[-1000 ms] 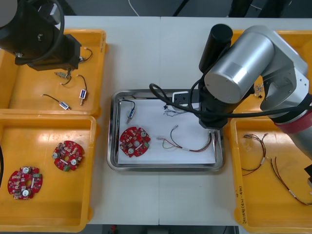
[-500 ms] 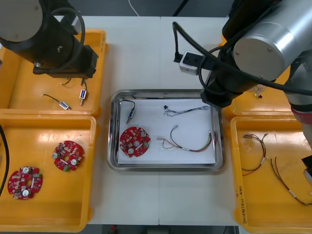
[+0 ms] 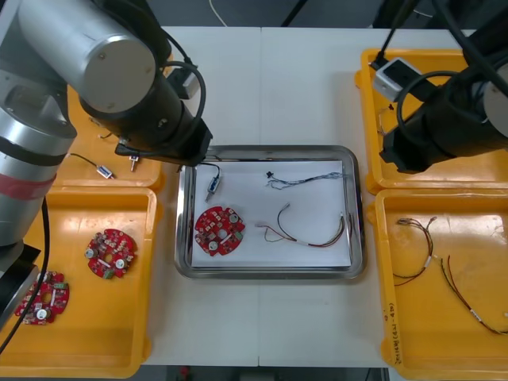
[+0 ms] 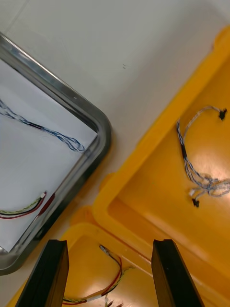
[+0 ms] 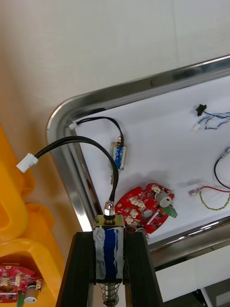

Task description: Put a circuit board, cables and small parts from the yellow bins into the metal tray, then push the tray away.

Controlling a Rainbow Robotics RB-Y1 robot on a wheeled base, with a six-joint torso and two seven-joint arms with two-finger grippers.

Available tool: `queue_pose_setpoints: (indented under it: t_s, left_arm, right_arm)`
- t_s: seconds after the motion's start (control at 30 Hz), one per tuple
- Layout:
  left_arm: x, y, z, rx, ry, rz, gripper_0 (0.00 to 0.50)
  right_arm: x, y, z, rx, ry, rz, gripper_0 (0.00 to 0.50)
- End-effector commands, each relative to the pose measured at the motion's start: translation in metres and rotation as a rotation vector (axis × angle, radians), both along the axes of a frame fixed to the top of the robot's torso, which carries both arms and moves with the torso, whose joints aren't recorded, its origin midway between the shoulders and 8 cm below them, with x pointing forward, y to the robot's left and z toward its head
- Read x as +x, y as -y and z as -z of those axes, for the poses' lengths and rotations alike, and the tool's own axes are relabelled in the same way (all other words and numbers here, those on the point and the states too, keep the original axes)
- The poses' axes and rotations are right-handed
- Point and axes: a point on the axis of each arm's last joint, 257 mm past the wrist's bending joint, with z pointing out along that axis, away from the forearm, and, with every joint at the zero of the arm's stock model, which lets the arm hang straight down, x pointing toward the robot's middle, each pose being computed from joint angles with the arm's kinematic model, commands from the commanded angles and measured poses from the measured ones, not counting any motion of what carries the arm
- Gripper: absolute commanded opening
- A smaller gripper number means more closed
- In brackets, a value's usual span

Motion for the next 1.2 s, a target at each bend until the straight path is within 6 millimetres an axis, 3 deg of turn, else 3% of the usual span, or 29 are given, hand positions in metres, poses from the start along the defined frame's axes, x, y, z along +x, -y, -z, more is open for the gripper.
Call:
queue_pose_setpoints:
  t_s: [0.03, 0.37, 0.67, 0.9, 1.2]
  left_arm:
    - [0.006, 0.039, -0.011, 0.014, 0.025, 0.077, 0.0]
    - [0.022, 0.08, 0.014, 0.013, 0.025, 0.101, 0.001]
    - [0.025, 0.096, 0.044, 0.037, 0.02, 0.129, 0.0]
    - [0.029, 0.094, 0.067, 0.066, 0.01, 0.127, 0.0]
    - [0.035, 0.095, 0.079, 0.07, 0.012, 0.114, 0.0]
  right_arm:
    - [-0.008, 0.043, -0.008, 0.073, 0.013, 0.148, 0.5]
    - [-0.029, 0.108, -0.002, 0.228, -0.017, 0.371, 0.5]
    - [-0.051, 0.154, 0.013, 0.273, -0.035, 0.5, 0.5]
    - [-0.062, 0.17, 0.022, 0.284, -0.049, 0.552, 0.5]
    - [-0.073, 0.186, 0.029, 0.292, -0.06, 0.605, 0.5]
